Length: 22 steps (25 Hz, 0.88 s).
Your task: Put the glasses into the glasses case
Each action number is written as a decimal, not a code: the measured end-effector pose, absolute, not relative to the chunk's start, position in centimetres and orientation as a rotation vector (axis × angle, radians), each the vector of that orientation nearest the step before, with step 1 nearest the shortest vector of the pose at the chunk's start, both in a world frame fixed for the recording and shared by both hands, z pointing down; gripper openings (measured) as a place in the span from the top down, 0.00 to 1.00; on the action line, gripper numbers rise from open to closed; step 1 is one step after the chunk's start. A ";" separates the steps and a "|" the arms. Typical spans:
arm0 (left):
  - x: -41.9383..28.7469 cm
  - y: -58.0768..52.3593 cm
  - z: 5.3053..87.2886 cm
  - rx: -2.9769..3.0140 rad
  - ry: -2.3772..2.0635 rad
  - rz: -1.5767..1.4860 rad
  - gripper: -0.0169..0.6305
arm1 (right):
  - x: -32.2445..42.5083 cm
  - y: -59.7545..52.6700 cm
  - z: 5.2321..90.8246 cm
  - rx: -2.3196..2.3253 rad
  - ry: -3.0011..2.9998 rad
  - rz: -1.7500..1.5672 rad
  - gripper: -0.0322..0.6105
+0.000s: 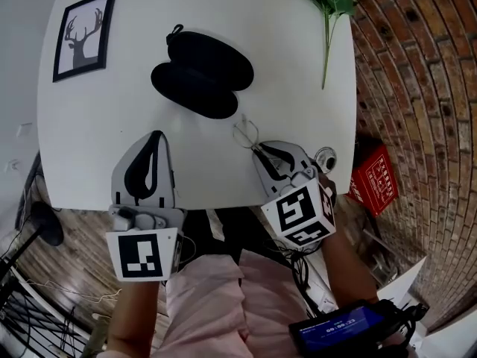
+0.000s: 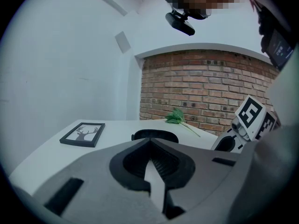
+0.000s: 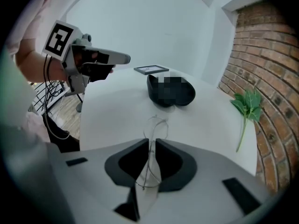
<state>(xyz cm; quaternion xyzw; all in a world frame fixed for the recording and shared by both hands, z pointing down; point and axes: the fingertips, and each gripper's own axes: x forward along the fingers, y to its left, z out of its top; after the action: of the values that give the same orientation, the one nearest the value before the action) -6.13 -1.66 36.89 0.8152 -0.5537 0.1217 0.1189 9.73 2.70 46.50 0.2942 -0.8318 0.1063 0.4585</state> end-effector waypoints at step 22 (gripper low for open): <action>-7.5 -2.0 36.3 2.386 -1.631 0.367 0.97 | 10.2 2.4 45.6 0.825 -1.959 0.238 0.82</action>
<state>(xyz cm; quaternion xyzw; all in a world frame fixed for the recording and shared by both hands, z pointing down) -7.52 -2.02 36.29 0.8137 -0.5561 0.1252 0.1141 10.16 2.43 45.55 0.3384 -0.8031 0.0976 0.4806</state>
